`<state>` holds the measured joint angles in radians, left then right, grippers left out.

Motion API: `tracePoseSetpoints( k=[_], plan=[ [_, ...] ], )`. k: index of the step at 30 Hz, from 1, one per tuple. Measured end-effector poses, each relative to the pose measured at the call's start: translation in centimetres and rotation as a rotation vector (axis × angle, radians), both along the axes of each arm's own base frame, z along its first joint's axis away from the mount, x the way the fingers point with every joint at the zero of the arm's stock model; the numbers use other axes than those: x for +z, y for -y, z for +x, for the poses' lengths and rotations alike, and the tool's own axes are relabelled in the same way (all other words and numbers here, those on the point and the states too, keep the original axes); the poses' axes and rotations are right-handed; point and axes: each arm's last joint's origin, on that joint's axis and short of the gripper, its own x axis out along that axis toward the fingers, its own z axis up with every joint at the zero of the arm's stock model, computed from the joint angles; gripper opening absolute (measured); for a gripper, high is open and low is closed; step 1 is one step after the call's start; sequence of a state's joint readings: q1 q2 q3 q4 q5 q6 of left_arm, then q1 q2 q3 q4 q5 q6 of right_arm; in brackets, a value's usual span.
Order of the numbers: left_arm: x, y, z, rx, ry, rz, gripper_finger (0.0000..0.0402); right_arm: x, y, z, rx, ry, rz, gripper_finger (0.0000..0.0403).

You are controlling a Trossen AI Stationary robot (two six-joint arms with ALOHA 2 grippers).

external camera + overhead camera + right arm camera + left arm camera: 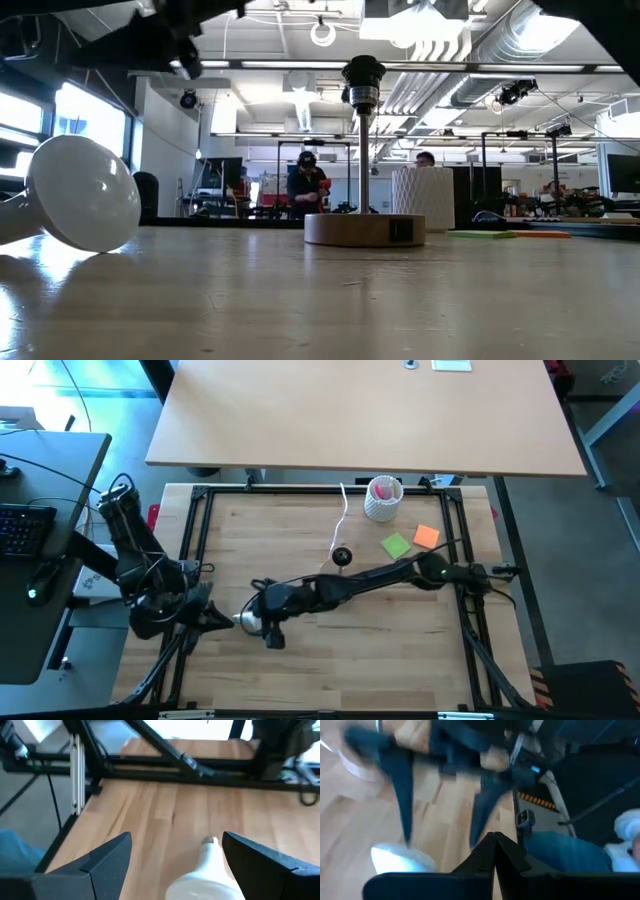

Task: Screw lightbulb
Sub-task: Insert the white lightbulb into the brown lamp

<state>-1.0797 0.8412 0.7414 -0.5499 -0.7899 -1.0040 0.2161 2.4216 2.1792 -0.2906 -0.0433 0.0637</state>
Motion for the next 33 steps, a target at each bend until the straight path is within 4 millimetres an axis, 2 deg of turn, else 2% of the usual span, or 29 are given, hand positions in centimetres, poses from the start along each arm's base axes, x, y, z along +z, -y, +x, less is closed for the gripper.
tracePoseSetpoints(
  k=[5, 15, 25, 33],
  plan=[
    [-0.6, 0.3, -0.1, 0.023, -0.006, 0.021, 0.0000, -1.8, -0.7, 2.0, 0.014, 0.004, -0.016, 0.0309],
    [-1.3, 0.7, 0.1, 0.034, -0.034, 0.077, 0.0000, -4.5, 1.0, 1.9, -0.031, -0.119, -0.006, 0.0309],
    [-1.4, 0.6, 0.1, 0.045, -0.032, 0.098, 0.0000, -5.1, 0.9, 1.1, -0.049, -0.232, -0.054, 0.0309],
    [-1.5, 0.5, 0.0, 0.045, -0.035, 0.123, 0.0000, -5.4, 0.4, 0.5, 0.038, -0.288, -0.073, 0.0309]
  ],
)
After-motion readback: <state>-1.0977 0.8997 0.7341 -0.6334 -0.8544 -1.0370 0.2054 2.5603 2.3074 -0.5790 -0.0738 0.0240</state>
